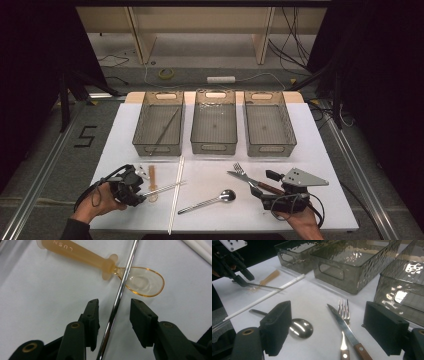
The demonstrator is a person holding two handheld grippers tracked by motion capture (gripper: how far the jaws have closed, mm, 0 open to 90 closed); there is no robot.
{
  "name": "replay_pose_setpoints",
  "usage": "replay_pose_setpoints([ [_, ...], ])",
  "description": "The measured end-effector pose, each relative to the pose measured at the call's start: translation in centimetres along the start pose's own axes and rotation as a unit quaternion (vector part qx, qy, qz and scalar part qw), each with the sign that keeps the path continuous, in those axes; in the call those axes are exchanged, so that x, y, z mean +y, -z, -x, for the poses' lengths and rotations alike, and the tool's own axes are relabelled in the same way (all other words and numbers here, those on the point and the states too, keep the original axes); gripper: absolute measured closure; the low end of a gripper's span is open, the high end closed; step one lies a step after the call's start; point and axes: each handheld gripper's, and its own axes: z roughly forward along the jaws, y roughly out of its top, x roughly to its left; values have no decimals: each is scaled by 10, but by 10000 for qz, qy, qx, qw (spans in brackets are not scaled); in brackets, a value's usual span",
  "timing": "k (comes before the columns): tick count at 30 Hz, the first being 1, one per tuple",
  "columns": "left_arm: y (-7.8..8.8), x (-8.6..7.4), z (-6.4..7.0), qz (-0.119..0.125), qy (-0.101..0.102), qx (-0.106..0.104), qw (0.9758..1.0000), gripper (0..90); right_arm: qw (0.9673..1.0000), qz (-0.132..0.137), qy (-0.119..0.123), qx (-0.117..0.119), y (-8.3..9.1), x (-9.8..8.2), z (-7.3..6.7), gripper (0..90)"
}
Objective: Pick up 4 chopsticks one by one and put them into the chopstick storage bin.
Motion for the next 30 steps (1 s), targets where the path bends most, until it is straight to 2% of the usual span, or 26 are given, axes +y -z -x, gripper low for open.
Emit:
replay_pose_setpoints([
  [14, -5, 0, 1, -81, -34, -65, 9999, 647, 10000, 1, -11, 5, 0, 0, 0, 238],
  [17, -6, 0, 1, -119, -100, -50, 9999, 658, 10000, 4, -12, 3, 0, 0, 0, 238],
  [30, -8, 0, 1, -78, -147, -100, 9998, 727, 10000, 2, -9, 4, 0, 0, 0, 238],
])
